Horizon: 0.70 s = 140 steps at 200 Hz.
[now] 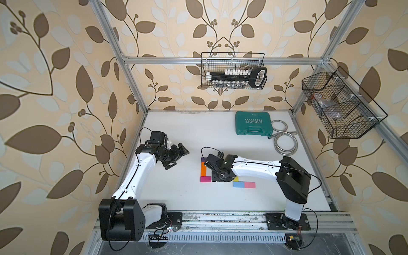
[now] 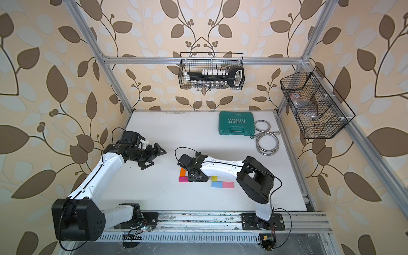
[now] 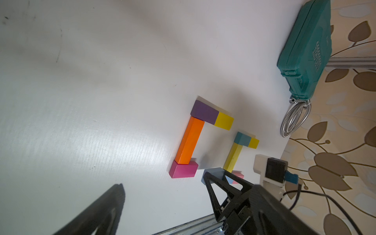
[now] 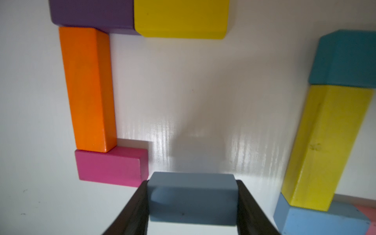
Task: Assemble the letter c with building blocks
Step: Assemble the building block at the center of the board.
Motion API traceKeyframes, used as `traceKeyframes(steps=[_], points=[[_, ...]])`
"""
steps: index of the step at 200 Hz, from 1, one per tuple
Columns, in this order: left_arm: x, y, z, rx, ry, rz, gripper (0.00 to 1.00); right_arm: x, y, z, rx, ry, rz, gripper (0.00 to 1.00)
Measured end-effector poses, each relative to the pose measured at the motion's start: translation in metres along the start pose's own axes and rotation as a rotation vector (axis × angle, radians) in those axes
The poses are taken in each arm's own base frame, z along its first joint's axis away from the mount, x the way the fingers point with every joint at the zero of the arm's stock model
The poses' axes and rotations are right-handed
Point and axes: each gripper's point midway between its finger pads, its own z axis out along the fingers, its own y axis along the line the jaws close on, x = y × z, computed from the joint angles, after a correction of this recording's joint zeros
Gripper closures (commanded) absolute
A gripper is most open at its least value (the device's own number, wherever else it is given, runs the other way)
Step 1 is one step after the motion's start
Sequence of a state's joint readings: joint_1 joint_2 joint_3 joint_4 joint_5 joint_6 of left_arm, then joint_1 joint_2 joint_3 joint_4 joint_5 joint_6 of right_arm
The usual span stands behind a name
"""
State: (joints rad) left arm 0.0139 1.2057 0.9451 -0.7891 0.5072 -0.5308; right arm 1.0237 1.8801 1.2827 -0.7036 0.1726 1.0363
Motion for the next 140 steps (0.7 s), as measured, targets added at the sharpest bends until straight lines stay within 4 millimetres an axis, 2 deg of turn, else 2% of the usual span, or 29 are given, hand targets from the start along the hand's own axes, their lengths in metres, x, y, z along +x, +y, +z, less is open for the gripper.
traceKeyframes(steps=[37,85,107,140], points=[[0.001,-0.001,0.000,0.009,0.005,0.000,0.01,0.002,-0.001,0.006,0.011,0.006,0.003,0.51],[0.000,-0.002,0.000,0.012,0.000,0.001,0.01,0.005,-0.005,0.012,0.024,0.014,0.009,0.30],[0.000,-0.002,0.000,0.012,0.001,0.001,0.01,0.005,-0.005,0.013,0.023,0.013,0.013,0.26],[0.000,-0.002,0.000,0.012,0.001,-0.001,0.01,0.005,-0.004,0.012,0.022,0.013,0.014,0.25]])
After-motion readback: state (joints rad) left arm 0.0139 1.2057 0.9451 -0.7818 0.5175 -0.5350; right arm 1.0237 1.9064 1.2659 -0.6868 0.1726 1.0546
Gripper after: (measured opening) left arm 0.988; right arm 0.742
